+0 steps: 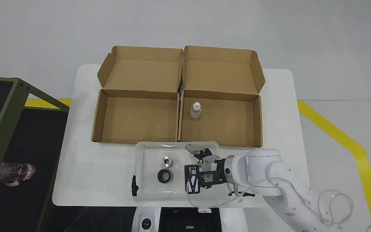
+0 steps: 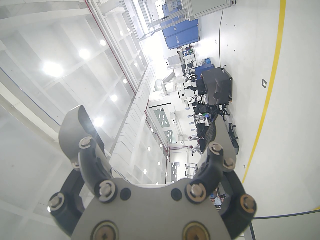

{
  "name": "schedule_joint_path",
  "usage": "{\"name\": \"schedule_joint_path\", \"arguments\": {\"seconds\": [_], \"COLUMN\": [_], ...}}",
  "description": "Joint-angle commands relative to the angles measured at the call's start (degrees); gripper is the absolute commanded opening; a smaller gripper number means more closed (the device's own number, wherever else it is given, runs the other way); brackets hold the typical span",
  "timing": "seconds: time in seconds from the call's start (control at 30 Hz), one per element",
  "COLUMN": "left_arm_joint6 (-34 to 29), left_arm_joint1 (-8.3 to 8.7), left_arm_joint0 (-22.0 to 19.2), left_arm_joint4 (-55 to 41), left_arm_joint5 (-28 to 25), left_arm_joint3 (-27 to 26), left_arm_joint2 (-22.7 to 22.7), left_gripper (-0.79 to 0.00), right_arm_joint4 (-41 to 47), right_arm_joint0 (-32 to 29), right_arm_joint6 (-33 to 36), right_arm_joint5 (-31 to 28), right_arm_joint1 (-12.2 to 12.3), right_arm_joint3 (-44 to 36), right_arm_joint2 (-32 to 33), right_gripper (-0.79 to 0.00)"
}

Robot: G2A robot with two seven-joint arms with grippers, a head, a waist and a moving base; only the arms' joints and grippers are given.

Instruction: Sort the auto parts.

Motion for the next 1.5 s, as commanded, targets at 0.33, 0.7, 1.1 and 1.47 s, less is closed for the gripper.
{"name": "schedule_joint_path", "arguments": {"seconds": [0.33,0.7,1.1,1.47], "left_arm_joint6": [0.0,0.0,0.0,0.0], "left_arm_joint1": [0.00,0.00,0.00,0.00], "left_arm_joint0": [0.0,0.0,0.0,0.0], "left_arm_joint4": [0.0,0.0,0.0,0.0], "left_arm_joint5": [0.0,0.0,0.0,0.0], "left_arm_joint3": [0.0,0.0,0.0,0.0], "left_arm_joint2": [0.0,0.0,0.0,0.0], "left_gripper": [0.000,0.000,0.000,0.000], "right_arm_joint4": [-3.3,-6.0,-10.4,-11.8], "right_arm_joint0": [0.7,1.9,3.5,5.0], "right_arm_joint6": [4.7,6.4,7.6,8.5], "right_arm_joint5": [3.0,5.1,6.6,6.7], "right_arm_joint1": [0.2,0.2,0.0,-0.5], "right_arm_joint3": [2.4,5.8,7.4,8.1], "right_arm_joint2": [-3.5,-5.2,-8.0,-10.4], "right_gripper": [-0.086,-0.163,-0.339,-0.785]}}
